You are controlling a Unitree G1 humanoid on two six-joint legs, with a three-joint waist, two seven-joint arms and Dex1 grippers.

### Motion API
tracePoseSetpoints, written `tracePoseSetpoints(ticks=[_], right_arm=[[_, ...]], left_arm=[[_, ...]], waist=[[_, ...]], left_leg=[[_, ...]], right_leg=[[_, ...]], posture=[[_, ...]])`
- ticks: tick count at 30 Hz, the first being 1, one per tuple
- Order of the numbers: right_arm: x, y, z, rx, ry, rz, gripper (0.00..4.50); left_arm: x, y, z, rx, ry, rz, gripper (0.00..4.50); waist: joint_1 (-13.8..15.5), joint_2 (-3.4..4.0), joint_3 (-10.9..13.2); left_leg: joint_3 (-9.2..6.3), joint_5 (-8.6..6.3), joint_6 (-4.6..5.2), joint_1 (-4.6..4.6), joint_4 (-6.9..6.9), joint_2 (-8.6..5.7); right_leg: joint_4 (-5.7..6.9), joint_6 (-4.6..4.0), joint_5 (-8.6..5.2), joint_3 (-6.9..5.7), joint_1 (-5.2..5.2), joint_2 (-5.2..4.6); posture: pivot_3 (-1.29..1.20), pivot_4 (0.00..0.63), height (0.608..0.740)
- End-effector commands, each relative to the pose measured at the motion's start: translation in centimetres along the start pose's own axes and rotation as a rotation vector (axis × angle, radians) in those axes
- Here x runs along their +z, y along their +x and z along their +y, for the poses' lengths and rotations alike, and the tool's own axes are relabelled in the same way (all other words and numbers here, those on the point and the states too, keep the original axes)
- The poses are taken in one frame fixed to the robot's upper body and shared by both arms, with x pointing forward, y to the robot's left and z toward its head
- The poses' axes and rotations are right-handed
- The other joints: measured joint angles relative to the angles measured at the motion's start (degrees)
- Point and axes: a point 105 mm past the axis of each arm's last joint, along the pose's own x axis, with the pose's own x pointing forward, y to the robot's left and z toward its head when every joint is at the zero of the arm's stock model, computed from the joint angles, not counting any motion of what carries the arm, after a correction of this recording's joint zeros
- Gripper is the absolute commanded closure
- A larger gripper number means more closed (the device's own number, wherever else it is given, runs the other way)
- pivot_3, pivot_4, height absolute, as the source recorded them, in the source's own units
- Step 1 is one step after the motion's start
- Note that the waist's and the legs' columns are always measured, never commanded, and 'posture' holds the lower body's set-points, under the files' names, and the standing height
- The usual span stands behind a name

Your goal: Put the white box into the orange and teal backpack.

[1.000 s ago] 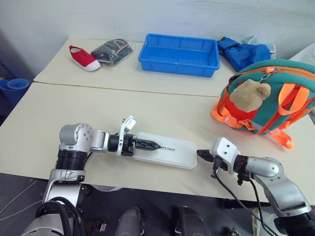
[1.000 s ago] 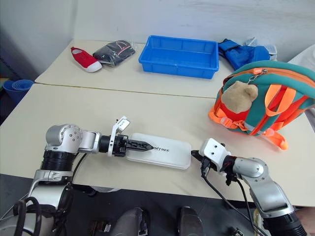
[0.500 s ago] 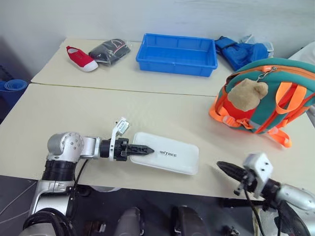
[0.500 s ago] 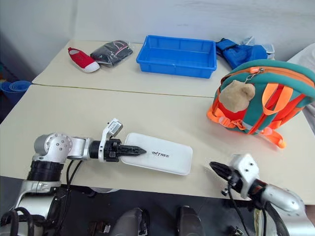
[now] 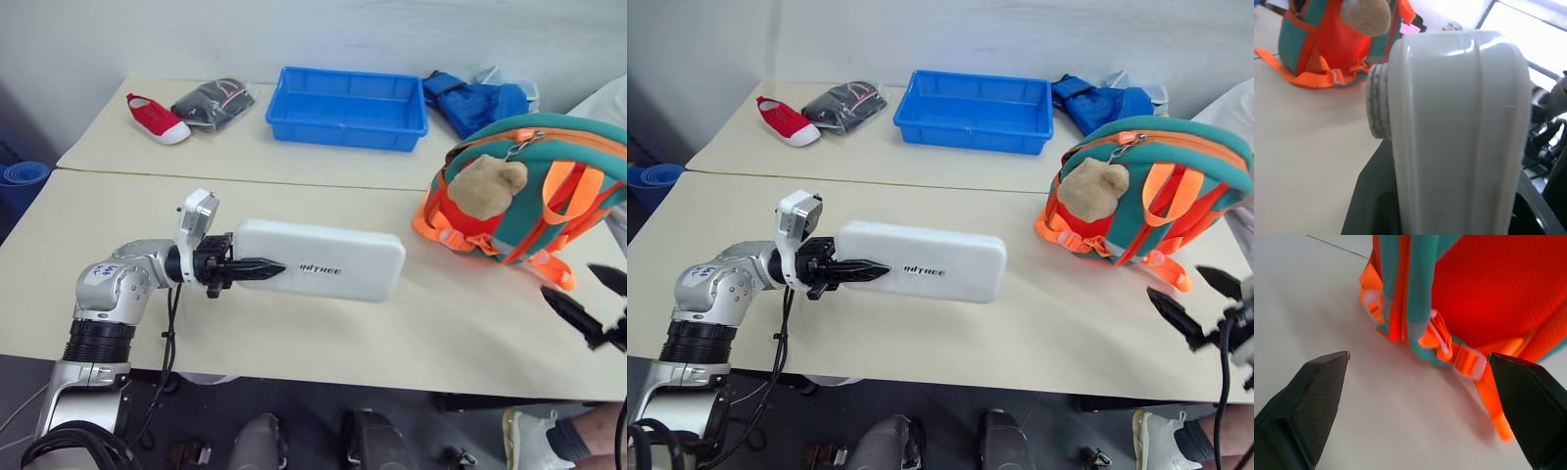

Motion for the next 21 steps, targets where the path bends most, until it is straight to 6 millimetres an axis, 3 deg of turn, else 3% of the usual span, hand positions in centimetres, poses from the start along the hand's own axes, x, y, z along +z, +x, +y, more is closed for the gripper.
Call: tracePoseSetpoints(ticks=[1,4,6,13,17,19,21], right_arm=[[0.8,2.3,-0.4,0.088,0.027,-0.017,0.01],[1.5,4.8,0.4,0.184,0.058,-0.049,0.01],[1.5,6.2,0.9,0.228,0.075,-0.058,0.39],[1.9,8.8,2.9,0.308,0.100,-0.131,2.67],[2.6,9.4,5.8,0.388,0.109,-0.172,4.14],[3.4,9.6,7.9,0.448,0.119,-0.197,4.48],[4.7,9.6,10.5,0.532,0.131,-0.229,4.48]], left_arm=[[1.0,-0.1,-0.3,-0.033,0.051,-0.001,3.20],[0.9,-0.3,-0.3,-0.014,0.037,0.003,3.20],[0.5,-0.8,-0.1,0.023,0.011,0.024,3.20],[1.5,-3.6,0.8,0.141,-0.003,-0.006,3.20],[2.1,-5.3,1.7,0.222,-0.043,-0.082,3.20],[2.2,-6.2,2.2,0.273,-0.059,-0.123,3.20],[2.2,-7.2,2.8,0.329,-0.078,-0.168,3.20]], waist=[[0.1,0.00,0.0],[0.1,0.00,0.0],[0.1,0.01,0.0],[0.3,0.02,0.0],[0.3,0.02,0.0],[0.0,0.02,0.0],[-0.3,0.02,0.0]], left_leg=[[-0.01,0.01,0.00,-0.01,-0.01,0.00],[-0.03,0.08,0.00,-0.12,0.04,0.04],[-0.03,0.09,0.02,-0.14,0.06,0.03],[-0.03,0.08,0.05,-0.19,0.16,0.02],[-0.04,0.08,0.04,-0.20,0.14,0.05],[-0.04,0.08,0.04,-0.19,0.14,0.04],[-0.05,0.08,0.02,-0.19,0.13,0.06]], right_leg=[[0.00,0.00,0.00,0.00,-0.01,0.00],[0.00,0.00,0.00,-0.05,-0.08,0.03],[0.00,0.01,0.00,-0.05,-0.09,0.02],[0.01,0.05,0.02,-0.05,-0.09,-0.02],[0.04,0.05,0.02,-0.08,-0.11,0.00],[0.07,0.05,0.02,-0.06,-0.12,-0.01],[0.15,0.04,0.02,-0.06,-0.14,-0.01]], posture=[[0.00,0.150,0.740],[0.00,0.150,0.740],[0.00,0.150,0.740],[0.00,0.150,0.740],[0.00,0.150,0.740],[0.00,0.150,0.740],[0.00,0.150,0.740]])
